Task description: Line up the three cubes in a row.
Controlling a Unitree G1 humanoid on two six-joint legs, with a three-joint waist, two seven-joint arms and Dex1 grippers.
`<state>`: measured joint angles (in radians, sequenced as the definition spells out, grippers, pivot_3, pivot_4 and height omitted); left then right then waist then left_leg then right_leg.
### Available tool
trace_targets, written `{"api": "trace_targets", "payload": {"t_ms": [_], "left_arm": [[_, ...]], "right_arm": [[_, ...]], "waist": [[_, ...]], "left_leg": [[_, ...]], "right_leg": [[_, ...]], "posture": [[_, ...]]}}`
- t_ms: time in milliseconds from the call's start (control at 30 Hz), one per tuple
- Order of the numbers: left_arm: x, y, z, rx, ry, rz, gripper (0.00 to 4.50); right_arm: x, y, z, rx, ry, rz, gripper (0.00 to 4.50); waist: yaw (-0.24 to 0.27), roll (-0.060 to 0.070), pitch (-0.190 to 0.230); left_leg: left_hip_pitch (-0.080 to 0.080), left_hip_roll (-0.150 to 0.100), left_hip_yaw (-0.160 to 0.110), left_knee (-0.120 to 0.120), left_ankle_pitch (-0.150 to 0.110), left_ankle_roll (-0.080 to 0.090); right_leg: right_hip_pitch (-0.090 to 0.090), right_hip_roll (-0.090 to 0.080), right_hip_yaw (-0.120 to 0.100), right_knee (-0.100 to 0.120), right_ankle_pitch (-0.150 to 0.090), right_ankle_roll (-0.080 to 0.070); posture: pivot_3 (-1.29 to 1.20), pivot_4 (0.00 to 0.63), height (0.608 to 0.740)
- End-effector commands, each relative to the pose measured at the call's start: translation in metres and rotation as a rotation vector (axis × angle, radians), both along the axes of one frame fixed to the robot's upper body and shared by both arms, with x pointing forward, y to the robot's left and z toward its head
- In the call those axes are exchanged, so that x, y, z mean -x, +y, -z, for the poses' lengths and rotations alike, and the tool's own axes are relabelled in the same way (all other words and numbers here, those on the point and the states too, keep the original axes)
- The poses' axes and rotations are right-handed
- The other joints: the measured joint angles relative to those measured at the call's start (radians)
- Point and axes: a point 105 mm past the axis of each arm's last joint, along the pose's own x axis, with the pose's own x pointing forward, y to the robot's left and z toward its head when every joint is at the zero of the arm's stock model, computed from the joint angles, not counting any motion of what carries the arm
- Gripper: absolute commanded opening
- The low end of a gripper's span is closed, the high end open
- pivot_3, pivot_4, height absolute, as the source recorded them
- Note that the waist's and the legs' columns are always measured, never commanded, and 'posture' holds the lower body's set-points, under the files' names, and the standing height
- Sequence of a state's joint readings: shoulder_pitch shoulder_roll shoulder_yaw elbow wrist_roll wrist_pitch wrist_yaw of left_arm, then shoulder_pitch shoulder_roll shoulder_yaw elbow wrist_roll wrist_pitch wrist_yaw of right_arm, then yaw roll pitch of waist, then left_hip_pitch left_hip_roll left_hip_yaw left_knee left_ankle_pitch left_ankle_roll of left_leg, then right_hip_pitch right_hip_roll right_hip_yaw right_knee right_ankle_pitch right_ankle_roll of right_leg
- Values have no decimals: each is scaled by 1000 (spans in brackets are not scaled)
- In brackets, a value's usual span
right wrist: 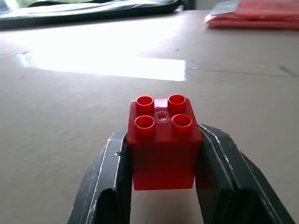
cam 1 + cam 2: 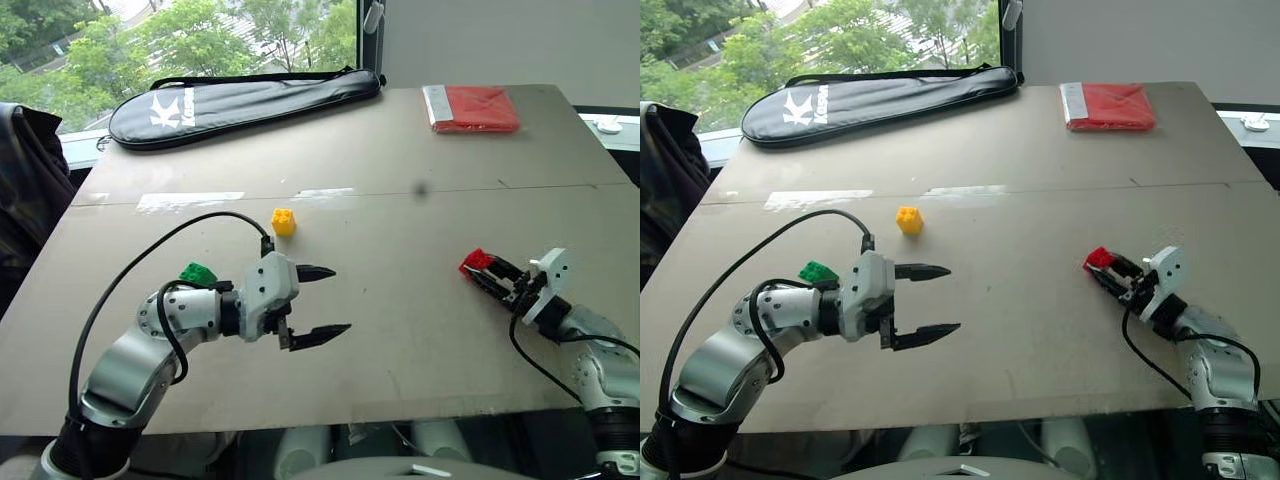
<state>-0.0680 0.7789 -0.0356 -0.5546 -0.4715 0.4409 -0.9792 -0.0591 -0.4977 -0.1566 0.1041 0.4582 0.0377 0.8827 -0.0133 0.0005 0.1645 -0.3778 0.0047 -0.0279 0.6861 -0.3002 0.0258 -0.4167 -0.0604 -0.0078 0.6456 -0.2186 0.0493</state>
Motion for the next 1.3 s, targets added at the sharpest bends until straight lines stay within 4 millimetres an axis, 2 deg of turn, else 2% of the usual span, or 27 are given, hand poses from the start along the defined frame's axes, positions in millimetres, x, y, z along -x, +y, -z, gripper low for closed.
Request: {"api": "trace_targets", "payload": {"t_ms": [33,133,267,567,833,1233,1300], "left_arm": [[-1,5,-5,-17,-49,44,4500],[-3,5,0,-36,-48,96,4500],[-4,3,11,-42,-51,133,4500],[1,4,30,-29,-61,145,4500],[6,3,23,-15,-80,129,4500],[-3,4,6,22,-120,75,4500],[-4,3,3,35,-125,69,4500]], "right_arm": [[16,8,-10,37,-54,-280,1277],[21,4,-5,104,-79,-453,1277],[13,0,-1,145,-96,-570,1277],[0,20,-17,275,-111,-783,1277],[-9,28,-22,303,-102,-837,1277],[-19,35,-21,341,-69,-877,1277],[-19,35,-19,345,-51,-878,2351]], "waist": [[-1,0,0],[0,-1,1],[-2,-2,2],[1,-1,3],[2,-2,4],[2,-2,4],[2,-2,4]], "left_leg": [[1,0,1,0,0,0],[2,-1,1,1,0,0],[4,-1,2,0,0,0],[4,2,2,-1,0,0],[4,1,3,0,0,0],[3,1,2,0,0,0],[3,1,2,0,0,0]], "right_leg": [[0,0,0,0,-1,-2],[1,1,0,0,-1,-3],[3,2,1,0,-1,-2],[2,0,2,0,1,-1],[2,-2,2,0,-1,-3],[2,-2,1,0,1,-1],[2,-2,1,0,1,-1]], "posture": [[0,150,707],[0,150,707],[0,150,707],[0,150,707],[0,150,707],[0,150,707],[0,150,707]]}}
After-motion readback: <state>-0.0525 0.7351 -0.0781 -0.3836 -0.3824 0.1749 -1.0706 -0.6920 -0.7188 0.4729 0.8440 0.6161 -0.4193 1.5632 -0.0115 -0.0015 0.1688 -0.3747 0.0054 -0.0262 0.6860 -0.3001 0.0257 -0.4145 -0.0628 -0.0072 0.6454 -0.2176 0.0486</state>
